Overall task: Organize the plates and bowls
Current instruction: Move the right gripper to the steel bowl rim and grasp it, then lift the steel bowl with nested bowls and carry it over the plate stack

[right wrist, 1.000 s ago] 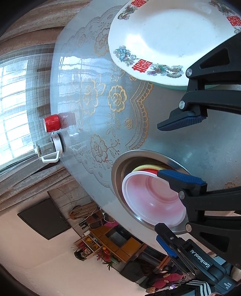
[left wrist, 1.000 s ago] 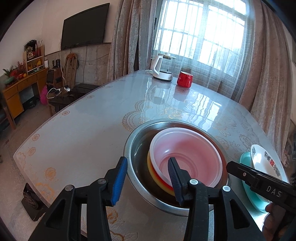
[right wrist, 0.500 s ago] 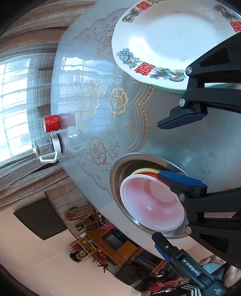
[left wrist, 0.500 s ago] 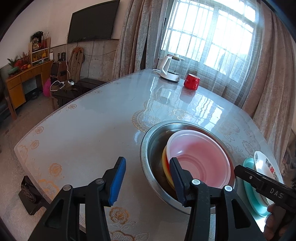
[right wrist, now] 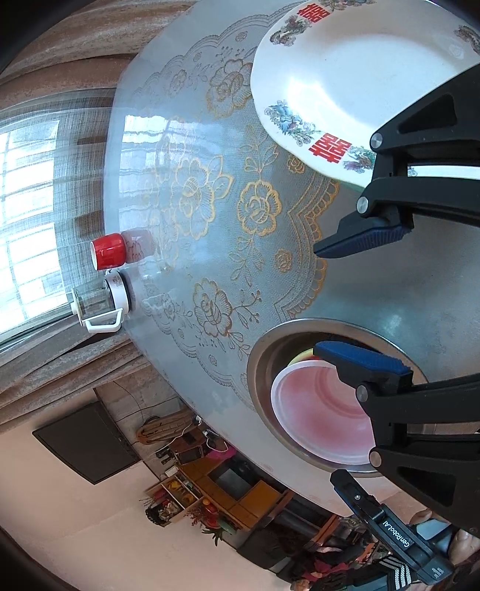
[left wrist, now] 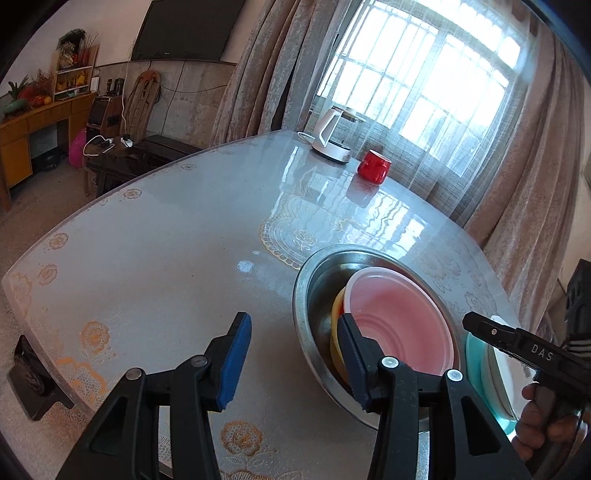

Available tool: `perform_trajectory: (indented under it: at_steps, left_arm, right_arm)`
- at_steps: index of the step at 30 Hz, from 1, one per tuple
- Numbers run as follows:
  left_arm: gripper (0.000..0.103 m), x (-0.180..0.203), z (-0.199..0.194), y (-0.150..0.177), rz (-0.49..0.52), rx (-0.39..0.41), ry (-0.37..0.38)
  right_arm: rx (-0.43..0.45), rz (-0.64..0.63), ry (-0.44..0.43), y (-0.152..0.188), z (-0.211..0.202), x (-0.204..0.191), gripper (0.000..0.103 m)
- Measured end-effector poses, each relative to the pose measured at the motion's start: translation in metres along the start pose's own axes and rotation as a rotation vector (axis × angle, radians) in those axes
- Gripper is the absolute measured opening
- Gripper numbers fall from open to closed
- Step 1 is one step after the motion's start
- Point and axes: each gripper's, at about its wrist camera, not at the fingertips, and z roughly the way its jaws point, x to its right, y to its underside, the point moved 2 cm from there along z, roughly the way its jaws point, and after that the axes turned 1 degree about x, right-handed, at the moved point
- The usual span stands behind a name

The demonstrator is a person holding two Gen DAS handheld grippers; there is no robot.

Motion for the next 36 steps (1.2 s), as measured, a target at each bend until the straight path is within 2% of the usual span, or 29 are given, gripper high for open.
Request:
perform_trajectory:
  at_steps: [1, 4, 8, 12, 16, 22, 26, 29, 36]
  left_arm:
    - [0.049, -0.001, 0.002, -0.001, -0.001, -0.002, 0.003]
    - [0.048, -0.004, 0.009, -0.003, 0.000, -0.020, -0.002]
    - [0.046, -0.005, 0.016, -0.004, 0.024, -0.037, -0.031]
    - [0.030, 0.004, 0.019, -0.005, 0.062, -0.042, -0.029]
    - [0.019, 0.013, 0.026, -0.003, 0.114, -0.045, -0.038]
    - [0.018, 0.015, 0.024, -0.001, 0.123, -0.043, -0.033]
    - [0.015, 0.016, 0.024, -0.001, 0.126, -0.048, -0.028]
    - [0.015, 0.018, 0.025, -0.002, 0.126, -0.049, -0.035]
    - [0.015, 0.024, 0.023, 0.002, 0.155, -0.041, -0.072]
  right_arm:
    - [-0.007, -0.009, -0.003, -0.001, 0.002, -0.002, 0.033]
    - [-0.037, -0.042, -0.001, -0.003, 0.013, -0.008, 0.025]
    - [-0.087, -0.047, -0.015, 0.001, 0.028, -0.011, 0.024]
    - [-0.121, -0.063, -0.029, 0.007, 0.036, -0.016, 0.021]
    - [-0.138, -0.088, -0.022, 0.013, 0.041, -0.022, 0.021]
    - [-0.143, -0.075, -0.022, 0.013, 0.040, -0.020, 0.021]
    - [-0.137, -0.118, 0.002, 0.012, 0.039, -0.026, 0.021]
    - [-0.134, -0.145, 0.014, 0.012, 0.040, -0.029, 0.021]
    - [-0.140, -0.107, 0.000, 0.013, 0.038, -0.025, 0.021]
